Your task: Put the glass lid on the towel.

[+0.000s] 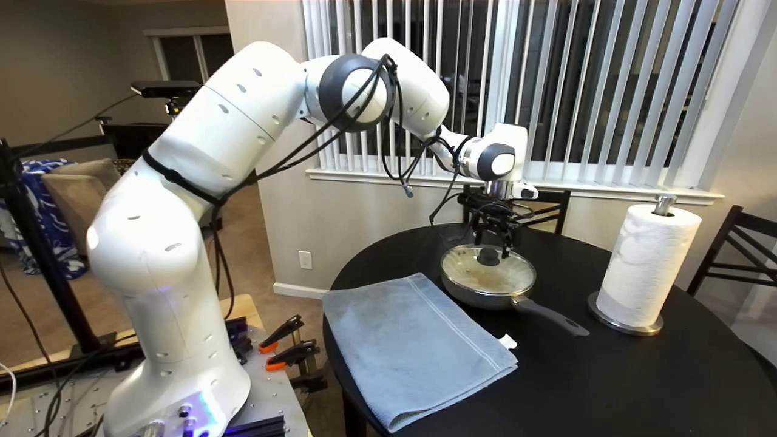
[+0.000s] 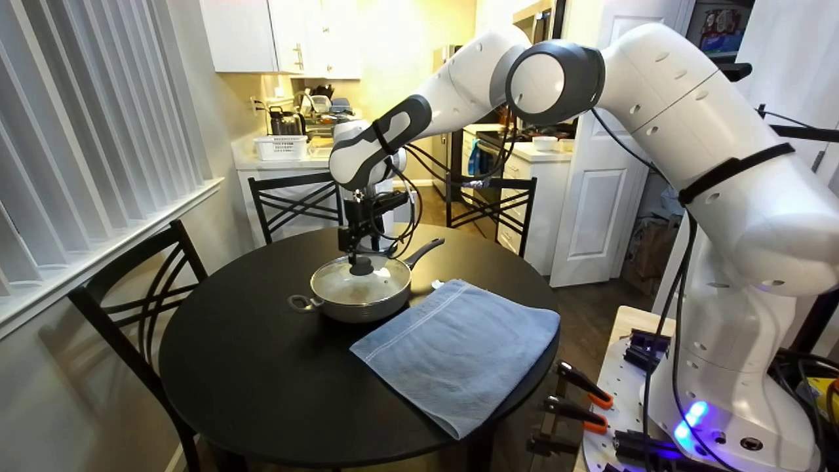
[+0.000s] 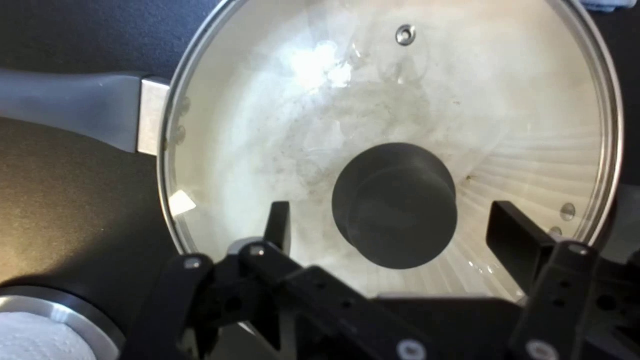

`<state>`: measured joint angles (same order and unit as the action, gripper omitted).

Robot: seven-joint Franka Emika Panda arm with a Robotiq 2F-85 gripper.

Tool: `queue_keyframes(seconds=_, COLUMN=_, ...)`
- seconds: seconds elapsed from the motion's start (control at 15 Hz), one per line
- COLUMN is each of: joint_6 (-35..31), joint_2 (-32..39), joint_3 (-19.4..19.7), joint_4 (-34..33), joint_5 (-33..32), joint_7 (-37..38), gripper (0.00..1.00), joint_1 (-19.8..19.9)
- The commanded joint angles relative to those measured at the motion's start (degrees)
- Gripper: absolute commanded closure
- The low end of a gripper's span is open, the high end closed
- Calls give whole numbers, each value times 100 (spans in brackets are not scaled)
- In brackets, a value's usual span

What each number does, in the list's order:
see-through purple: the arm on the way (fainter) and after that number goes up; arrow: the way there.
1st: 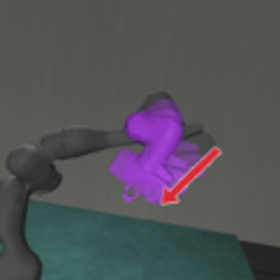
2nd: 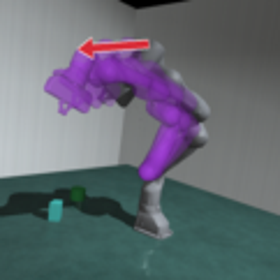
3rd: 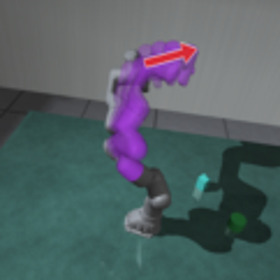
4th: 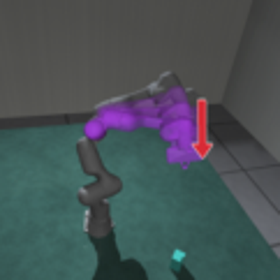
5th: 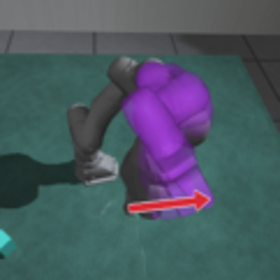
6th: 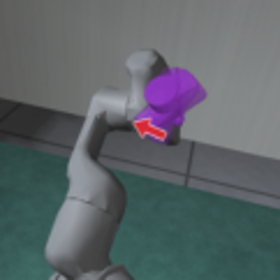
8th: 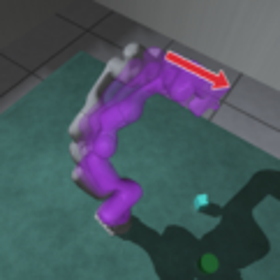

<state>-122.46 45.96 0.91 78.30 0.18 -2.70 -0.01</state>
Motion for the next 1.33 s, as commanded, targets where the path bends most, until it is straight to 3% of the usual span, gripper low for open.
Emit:
queue_keyframes(seconds=0.0, joint_6=428, joint_2=235, joint_3=-147, joint_4=-408, joint_5=89, joint_7=-75, gripper=0, joint_1=91)
queue_keyframes(seconds=0.53, joint_6=767, joint_2=508, joint_3=-176, joint_4=-818, joint_5=84, joint_7=-52, gripper=0, joint_1=93)
queue_keyframes(seconds=0.6, joint_6=798, joint_2=526, joint_3=-182, joint_4=-846, joint_5=94, joint_7=-61, gripper=25, joint_1=103)
queue_keyframes(seconds=0.67, joint_6=836, joint_2=542, joint_3=-200, joint_4=-870, joint_5=115, joint_7=-84, gripper=26, joint_1=121)
queue_keyframes(seconds=1.07, joint_6=845, joint_2=570, joint_3=-211, joint_4=-901, joint_5=125, joint_7=-82, gripper=66, joint_1=144)
queue_keyframes(seconds=1.27, joint_6=779, joint_2=325, joint_3=-218, joint_4=-698, joint_5=150, joint_7=-43, gripper=67, joint_1=148)
